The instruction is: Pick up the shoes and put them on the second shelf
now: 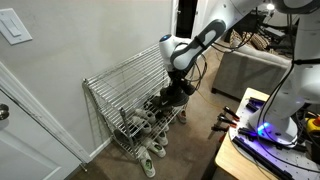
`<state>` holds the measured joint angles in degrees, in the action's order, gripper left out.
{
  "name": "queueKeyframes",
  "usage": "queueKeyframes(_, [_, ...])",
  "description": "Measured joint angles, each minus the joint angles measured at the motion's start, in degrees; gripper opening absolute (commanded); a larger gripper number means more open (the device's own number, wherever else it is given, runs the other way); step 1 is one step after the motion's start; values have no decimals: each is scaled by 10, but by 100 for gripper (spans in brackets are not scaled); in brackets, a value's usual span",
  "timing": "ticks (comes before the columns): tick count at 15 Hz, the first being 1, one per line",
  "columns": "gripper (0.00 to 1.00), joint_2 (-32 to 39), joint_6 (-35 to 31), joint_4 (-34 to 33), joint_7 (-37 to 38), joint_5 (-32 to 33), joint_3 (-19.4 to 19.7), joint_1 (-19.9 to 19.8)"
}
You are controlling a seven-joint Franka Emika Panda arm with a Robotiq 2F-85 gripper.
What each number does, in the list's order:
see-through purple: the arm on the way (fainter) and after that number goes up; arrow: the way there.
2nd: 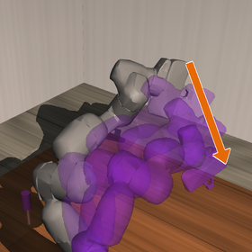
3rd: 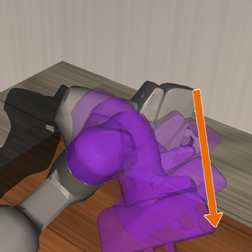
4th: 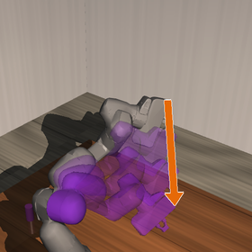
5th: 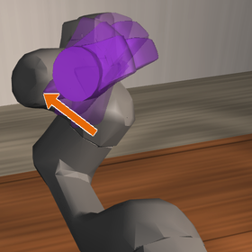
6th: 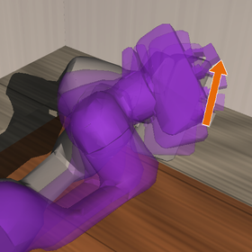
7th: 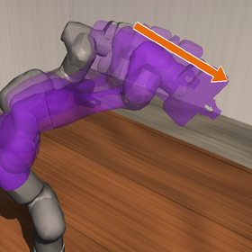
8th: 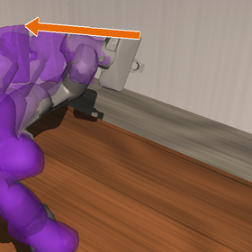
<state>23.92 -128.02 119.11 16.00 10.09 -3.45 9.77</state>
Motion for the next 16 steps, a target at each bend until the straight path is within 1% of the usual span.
queueKeyframes(4, [5, -1, -63, 4, 0, 24, 3, 3])
queueKeyframes(6, [5, 2, -102, 7, 0, 26, 8, 3])
queueKeyframes(8, [6, 5, -124, 11, 0, 24, 10, 2])
queueKeyframes(13, [5, 5, -135, 16, -15, -14, 10, -9])
queueKeyframes(16, [5, 9, -175, 31, -21, -32, 11, -21])
